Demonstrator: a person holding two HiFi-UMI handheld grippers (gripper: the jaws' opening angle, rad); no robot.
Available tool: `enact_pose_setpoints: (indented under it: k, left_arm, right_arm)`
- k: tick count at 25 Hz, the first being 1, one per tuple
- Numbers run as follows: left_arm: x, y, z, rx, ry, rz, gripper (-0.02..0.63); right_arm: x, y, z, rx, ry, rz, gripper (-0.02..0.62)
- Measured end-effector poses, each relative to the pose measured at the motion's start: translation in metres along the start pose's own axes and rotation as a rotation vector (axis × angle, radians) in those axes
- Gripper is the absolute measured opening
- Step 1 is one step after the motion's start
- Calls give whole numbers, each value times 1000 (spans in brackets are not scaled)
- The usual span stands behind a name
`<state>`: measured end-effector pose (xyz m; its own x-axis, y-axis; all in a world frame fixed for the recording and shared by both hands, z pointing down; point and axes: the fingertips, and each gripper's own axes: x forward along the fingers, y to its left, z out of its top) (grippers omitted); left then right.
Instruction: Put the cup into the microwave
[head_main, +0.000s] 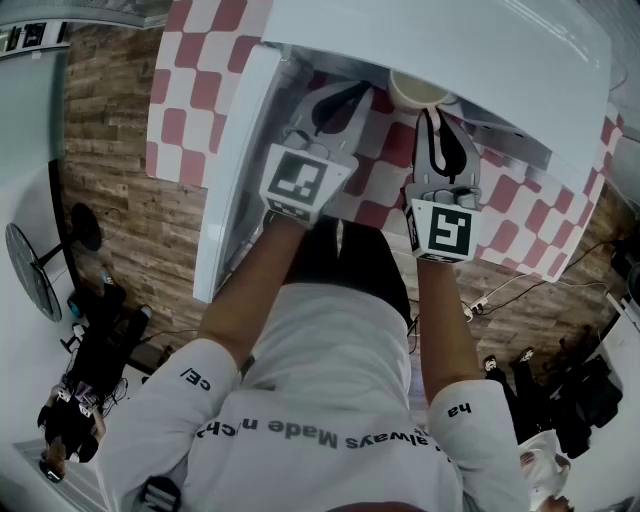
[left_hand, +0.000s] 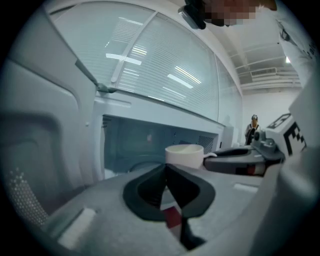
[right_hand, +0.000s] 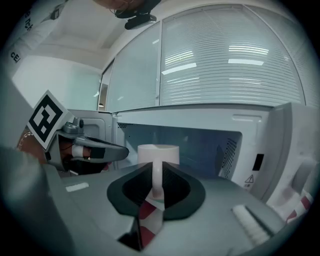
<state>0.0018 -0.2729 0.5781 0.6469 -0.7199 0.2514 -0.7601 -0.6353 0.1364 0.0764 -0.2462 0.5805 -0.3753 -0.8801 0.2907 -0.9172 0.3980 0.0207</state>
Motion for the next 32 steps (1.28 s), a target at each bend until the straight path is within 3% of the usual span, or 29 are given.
enact_pose_setpoints:
  k: [16, 32]
  left_arm:
    - [33, 29, -9, 25, 17, 40, 3]
    - [50, 29, -10, 46, 19, 29, 3]
  right_arm:
    - [43, -22, -3, 8, -6, -27, 41]
    - [57, -37, -7, 25, -13, -41, 41]
